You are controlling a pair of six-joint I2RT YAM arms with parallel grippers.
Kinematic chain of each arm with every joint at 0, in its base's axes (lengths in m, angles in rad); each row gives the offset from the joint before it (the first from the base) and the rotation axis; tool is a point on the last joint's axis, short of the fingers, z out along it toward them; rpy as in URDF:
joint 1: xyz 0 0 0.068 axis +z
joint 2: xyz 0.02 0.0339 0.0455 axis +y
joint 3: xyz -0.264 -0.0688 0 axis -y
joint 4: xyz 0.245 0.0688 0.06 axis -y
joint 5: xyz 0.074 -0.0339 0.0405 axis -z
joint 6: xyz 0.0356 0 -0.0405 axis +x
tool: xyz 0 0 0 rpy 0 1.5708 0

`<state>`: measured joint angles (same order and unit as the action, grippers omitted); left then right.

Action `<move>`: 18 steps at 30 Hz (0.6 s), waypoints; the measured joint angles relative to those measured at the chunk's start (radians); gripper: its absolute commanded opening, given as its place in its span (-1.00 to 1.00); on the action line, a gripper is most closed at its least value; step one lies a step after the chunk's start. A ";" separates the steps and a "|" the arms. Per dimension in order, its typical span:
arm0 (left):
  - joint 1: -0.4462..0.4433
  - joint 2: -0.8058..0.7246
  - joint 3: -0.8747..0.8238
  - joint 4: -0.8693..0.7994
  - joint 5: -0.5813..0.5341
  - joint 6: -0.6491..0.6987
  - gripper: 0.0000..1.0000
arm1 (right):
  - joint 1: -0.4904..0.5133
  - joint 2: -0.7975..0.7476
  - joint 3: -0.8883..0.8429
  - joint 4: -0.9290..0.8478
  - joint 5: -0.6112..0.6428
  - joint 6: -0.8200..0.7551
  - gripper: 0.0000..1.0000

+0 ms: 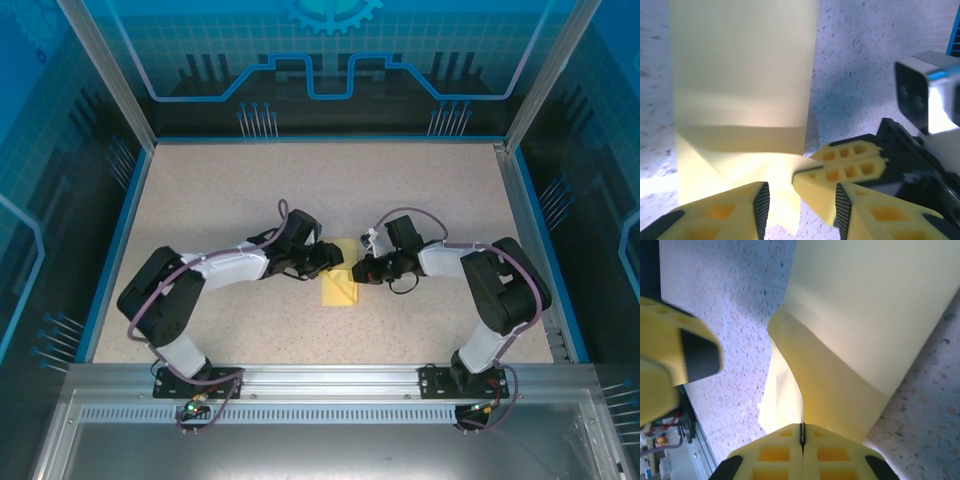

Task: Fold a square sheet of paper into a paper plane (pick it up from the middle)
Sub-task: Fold the triangle a second time at the center of the table.

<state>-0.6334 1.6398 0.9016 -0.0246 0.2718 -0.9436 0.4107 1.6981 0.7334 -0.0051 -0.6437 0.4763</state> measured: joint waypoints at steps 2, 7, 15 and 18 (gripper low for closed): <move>0.000 -0.062 -0.016 -0.043 -0.048 0.008 -0.10 | 0.014 -0.010 -0.013 0.027 0.012 0.040 -0.96; 0.010 -0.196 -0.058 -0.141 -0.171 0.011 -0.06 | 0.090 -0.098 -0.024 0.050 0.082 0.130 -0.96; 0.070 -0.410 -0.146 -0.245 -0.317 0.010 0.06 | 0.183 -0.317 0.069 -0.018 0.245 0.173 -0.94; 0.081 -0.466 -0.162 -0.270 -0.351 0.010 0.06 | 0.217 -0.351 0.090 -0.025 0.304 0.180 -0.95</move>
<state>-0.5522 1.1736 0.7395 -0.2951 -0.0792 -0.9333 0.6273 1.3476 0.8234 -0.0299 -0.3401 0.6559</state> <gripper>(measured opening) 0.528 0.043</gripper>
